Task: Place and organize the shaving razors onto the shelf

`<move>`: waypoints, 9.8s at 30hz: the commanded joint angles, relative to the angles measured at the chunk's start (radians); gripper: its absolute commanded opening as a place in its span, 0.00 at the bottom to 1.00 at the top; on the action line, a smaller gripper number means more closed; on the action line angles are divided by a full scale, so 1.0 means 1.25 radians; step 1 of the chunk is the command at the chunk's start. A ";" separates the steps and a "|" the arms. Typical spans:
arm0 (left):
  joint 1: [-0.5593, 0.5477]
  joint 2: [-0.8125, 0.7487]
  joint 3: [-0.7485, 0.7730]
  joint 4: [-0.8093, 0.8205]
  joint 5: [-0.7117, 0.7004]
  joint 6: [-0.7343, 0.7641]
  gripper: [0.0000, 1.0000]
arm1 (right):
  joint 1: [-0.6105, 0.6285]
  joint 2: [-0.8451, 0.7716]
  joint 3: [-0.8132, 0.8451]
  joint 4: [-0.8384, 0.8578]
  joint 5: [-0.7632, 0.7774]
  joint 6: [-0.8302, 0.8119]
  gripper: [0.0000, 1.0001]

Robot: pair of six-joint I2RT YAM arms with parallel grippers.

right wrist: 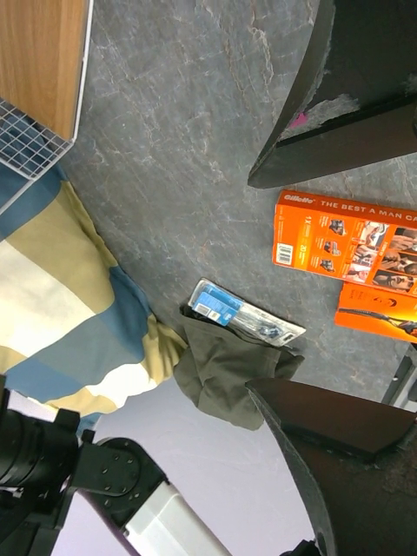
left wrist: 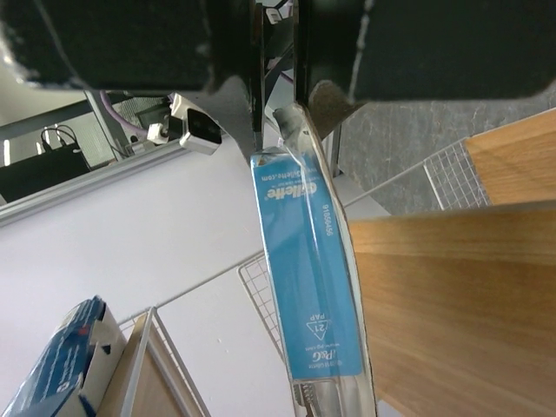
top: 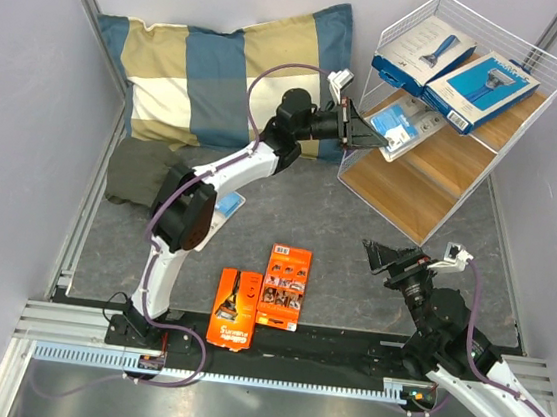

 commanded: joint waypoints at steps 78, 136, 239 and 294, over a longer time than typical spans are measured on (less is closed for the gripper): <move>-0.017 -0.053 0.046 -0.238 -0.151 0.170 0.77 | 0.000 -0.025 -0.008 -0.072 -0.002 0.043 0.98; 0.294 -0.636 -0.802 -0.707 -0.840 0.408 0.73 | 0.000 -0.005 -0.068 -0.029 -0.049 0.058 0.98; -0.354 -0.564 -0.568 -0.689 -0.723 0.677 0.02 | 0.000 0.155 -0.127 0.211 -0.135 0.099 0.98; 0.018 -0.796 -0.887 -0.313 -0.262 0.453 1.00 | -0.003 0.328 -0.086 0.512 -0.159 0.005 0.09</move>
